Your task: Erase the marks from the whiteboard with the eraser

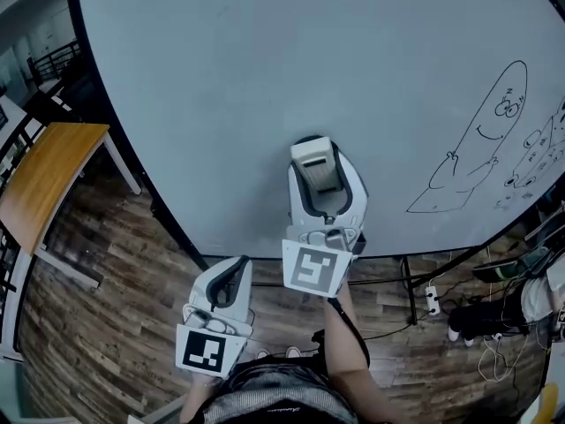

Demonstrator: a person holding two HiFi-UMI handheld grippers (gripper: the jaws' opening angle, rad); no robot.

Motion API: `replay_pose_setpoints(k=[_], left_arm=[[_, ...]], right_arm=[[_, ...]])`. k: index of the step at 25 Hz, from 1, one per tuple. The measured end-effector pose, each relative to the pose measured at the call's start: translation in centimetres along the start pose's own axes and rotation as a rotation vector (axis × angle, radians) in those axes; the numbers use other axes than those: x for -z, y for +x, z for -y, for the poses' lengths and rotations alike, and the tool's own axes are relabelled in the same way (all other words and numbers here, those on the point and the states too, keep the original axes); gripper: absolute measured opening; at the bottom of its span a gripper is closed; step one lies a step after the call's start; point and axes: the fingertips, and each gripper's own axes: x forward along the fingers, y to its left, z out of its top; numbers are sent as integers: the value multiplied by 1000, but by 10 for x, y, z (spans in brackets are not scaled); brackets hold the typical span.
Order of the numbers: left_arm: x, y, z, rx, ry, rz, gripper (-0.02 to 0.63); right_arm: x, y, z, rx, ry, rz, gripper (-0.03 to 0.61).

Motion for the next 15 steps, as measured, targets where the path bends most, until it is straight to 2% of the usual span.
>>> replay_pose_setpoints(k=[5, 9, 12, 15], left_arm=[[7, -2, 15, 25, -17, -16, 5], [-1, 2, 22, 44, 13, 23, 5], [-9, 2, 30, 50, 23, 73, 5], [-20, 1, 41, 45, 20, 126, 3]], right_arm=[[34, -25, -21, -30, -60, -23, 267], [37, -54, -15, -41, 0, -51, 267], [44, -75, -5, -34, 100, -101, 267], [40, -91, 5, -31, 151, -94, 267]])
